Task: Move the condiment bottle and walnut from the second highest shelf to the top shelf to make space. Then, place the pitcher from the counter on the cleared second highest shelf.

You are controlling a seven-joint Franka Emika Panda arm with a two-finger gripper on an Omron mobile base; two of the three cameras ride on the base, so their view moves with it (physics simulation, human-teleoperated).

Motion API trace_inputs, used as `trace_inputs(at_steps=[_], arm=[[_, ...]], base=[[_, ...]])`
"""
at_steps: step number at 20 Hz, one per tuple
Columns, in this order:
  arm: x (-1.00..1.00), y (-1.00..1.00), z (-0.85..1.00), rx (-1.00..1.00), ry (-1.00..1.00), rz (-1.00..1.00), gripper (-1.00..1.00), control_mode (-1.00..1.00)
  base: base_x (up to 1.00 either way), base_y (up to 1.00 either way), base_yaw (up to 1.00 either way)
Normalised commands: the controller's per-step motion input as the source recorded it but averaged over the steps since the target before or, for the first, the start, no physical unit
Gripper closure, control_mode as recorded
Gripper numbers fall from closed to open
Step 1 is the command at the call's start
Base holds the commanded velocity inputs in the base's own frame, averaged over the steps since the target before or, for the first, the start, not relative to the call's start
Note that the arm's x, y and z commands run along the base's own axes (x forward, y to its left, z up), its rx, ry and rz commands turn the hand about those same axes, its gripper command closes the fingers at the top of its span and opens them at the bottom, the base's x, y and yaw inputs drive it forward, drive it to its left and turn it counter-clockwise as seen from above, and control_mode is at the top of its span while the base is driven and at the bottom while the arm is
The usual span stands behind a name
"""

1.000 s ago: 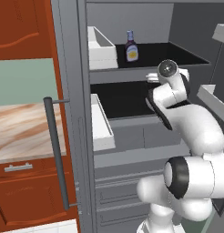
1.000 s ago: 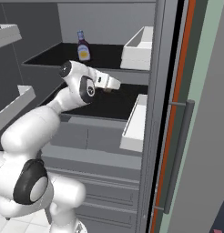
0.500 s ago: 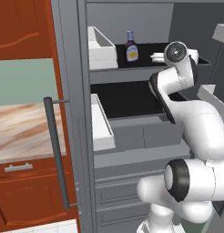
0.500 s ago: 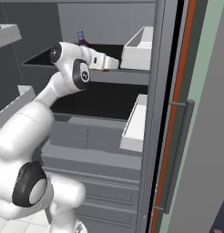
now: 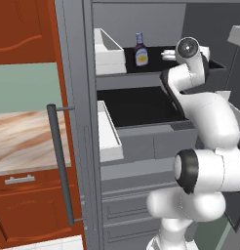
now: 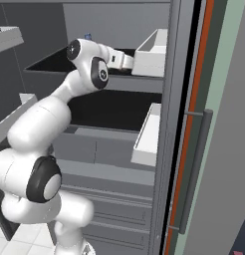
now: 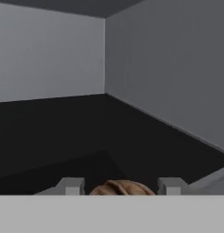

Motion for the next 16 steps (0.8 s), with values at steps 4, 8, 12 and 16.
trace_inputs(at_steps=[4,8,12,16], arm=[[0.73,-0.21,-0.07,0.04,0.00,0.06,1.00,-1.00],[0.73,-0.21,-0.21,0.02,0.00,0.06,1.00,-1.00],[0.69,-0.20,-0.41,0.02,0.00,0.08,1.00,-1.00],[0.77,-0.26,-0.35,0.05,0.00,0.09,1.00,-1.00]], base=[[0.00,0.00,0.00],[0.00,0.00,0.00],[0.00,0.00,0.00],[0.00,0.00,0.00]])
